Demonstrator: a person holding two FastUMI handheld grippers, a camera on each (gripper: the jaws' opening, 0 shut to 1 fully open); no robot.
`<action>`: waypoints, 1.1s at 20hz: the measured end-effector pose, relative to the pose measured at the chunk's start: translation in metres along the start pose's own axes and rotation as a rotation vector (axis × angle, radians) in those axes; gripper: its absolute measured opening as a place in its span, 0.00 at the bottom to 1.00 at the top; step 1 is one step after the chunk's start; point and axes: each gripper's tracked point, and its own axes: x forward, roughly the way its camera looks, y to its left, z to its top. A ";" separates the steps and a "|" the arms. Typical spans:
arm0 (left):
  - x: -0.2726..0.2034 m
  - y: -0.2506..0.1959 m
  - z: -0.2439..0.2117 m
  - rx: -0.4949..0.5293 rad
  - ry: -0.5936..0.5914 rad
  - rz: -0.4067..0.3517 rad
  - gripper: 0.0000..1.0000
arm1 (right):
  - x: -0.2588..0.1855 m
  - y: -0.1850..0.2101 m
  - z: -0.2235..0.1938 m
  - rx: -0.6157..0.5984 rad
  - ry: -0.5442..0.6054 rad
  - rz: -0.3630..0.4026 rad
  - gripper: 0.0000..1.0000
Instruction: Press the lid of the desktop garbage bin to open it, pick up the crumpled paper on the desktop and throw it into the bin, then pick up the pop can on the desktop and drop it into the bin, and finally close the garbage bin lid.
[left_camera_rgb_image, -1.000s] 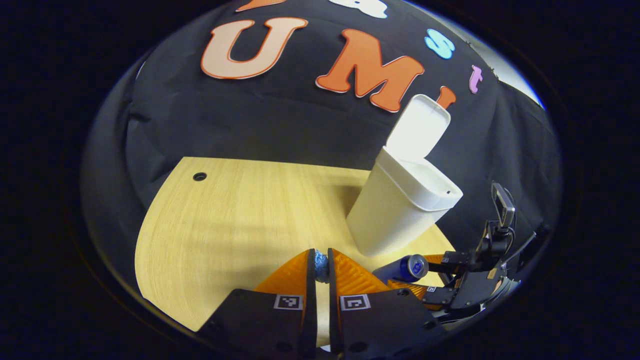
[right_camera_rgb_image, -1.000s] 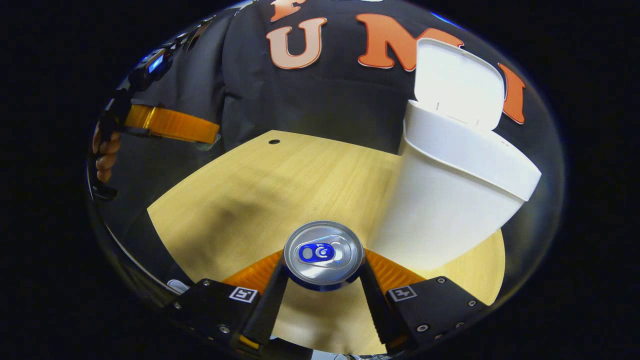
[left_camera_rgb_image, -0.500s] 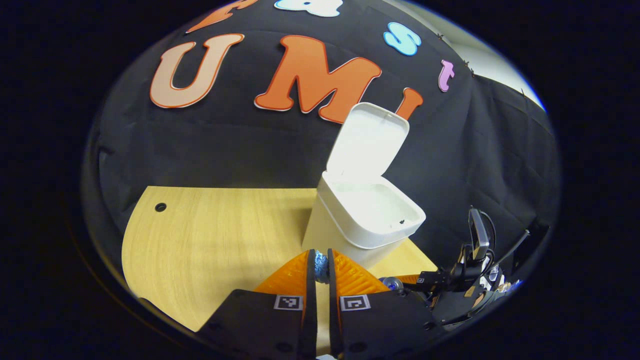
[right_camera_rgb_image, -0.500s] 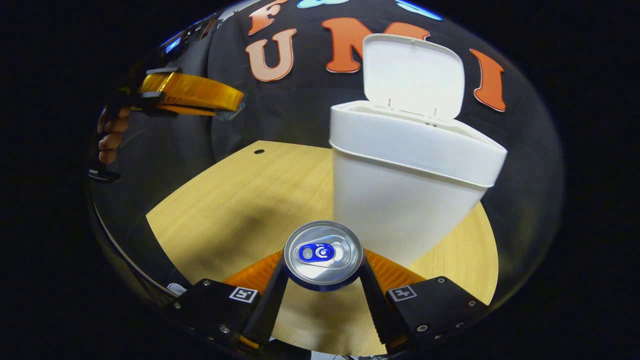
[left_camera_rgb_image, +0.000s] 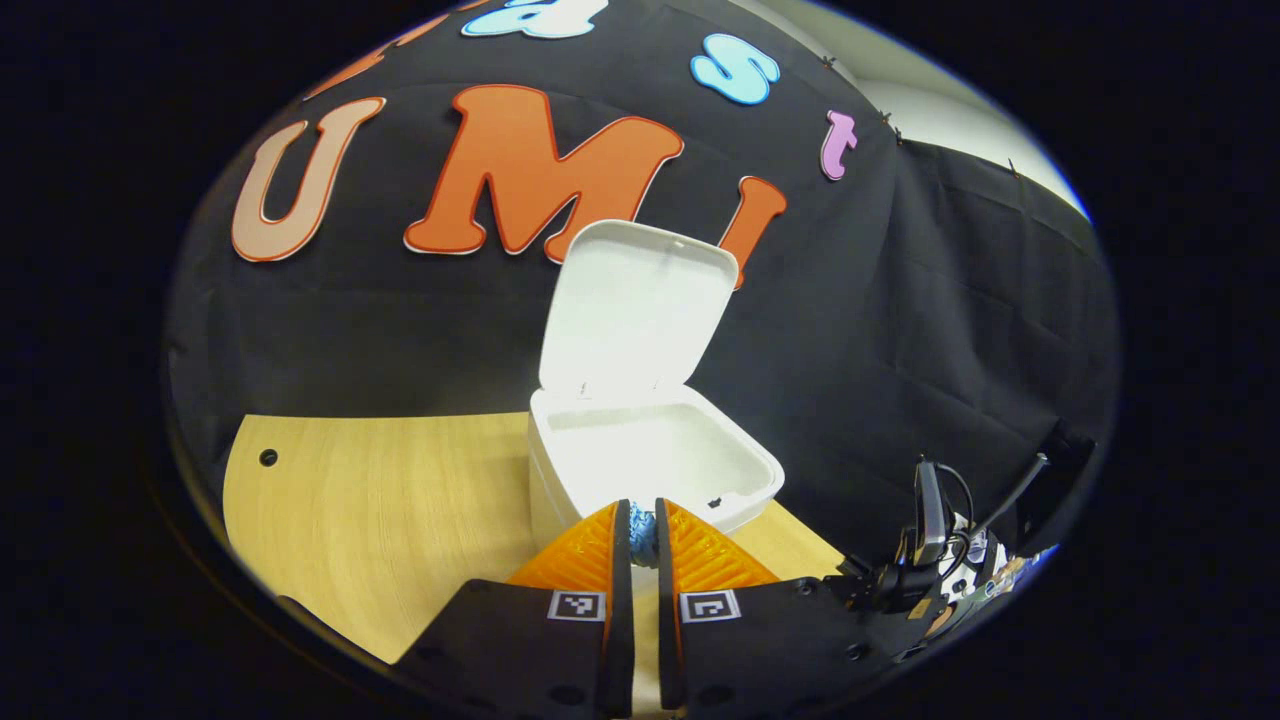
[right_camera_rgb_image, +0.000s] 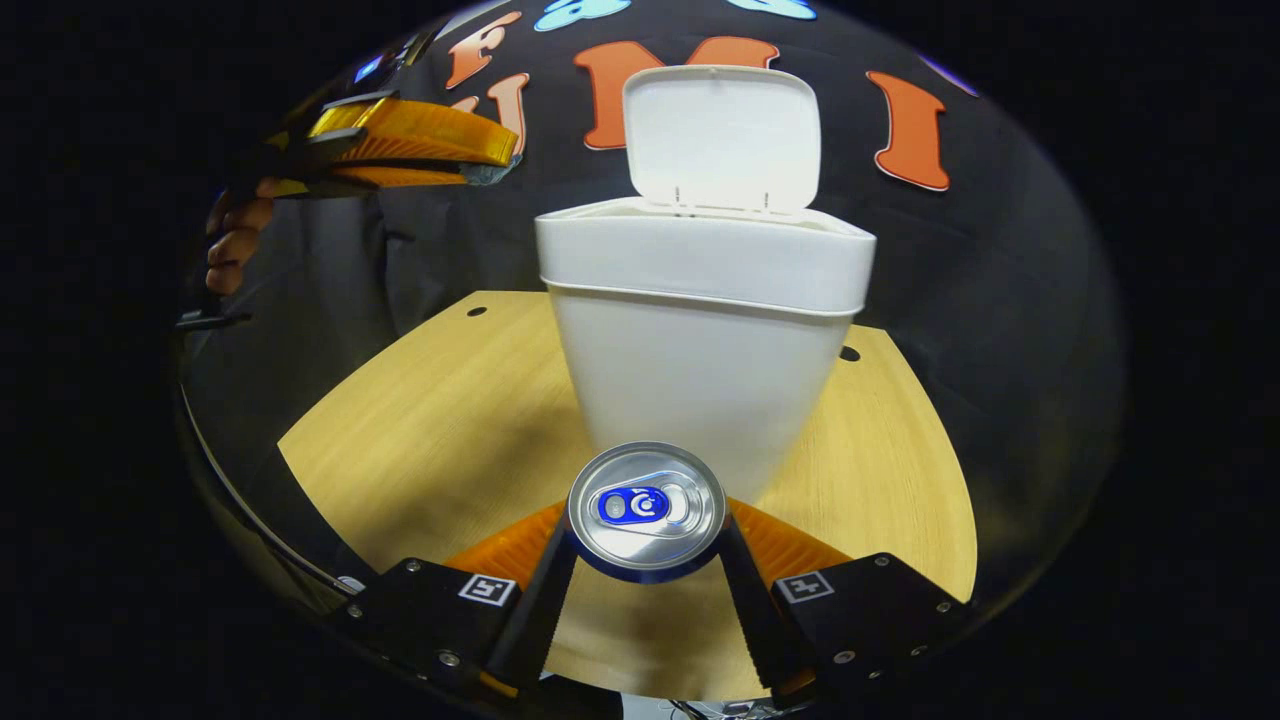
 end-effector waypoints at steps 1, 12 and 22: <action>0.005 -0.003 0.000 0.001 -0.003 -0.003 0.13 | -0.002 -0.005 -0.001 0.008 0.000 -0.003 0.79; 0.044 -0.010 -0.006 0.032 -0.010 0.085 0.13 | -0.032 -0.058 -0.008 0.053 -0.016 -0.022 0.79; 0.056 0.006 -0.016 0.096 0.028 0.164 0.16 | -0.043 -0.082 0.006 0.053 -0.050 -0.073 0.80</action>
